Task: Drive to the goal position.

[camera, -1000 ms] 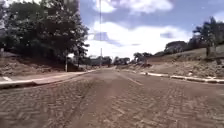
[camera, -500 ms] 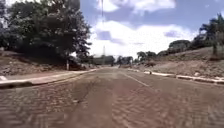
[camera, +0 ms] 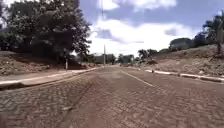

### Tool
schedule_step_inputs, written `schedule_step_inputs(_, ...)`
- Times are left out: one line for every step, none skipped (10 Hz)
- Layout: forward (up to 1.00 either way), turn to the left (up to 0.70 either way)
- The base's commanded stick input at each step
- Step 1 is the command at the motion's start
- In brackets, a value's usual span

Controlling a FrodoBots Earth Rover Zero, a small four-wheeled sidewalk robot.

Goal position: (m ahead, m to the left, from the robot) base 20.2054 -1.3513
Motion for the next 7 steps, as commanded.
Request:
schedule_step_inputs(0.70, 0.00)
schedule_step_inputs(0.70, 0.00)
schedule_step_inputs(0.70, 0.00)
schedule_step_inputs(0.70, 0.00)
schedule_step_inputs(0.70, 0.00)
schedule_step_inputs(0.70, 0.00)
schedule_step_inputs(0.70, 0.00)
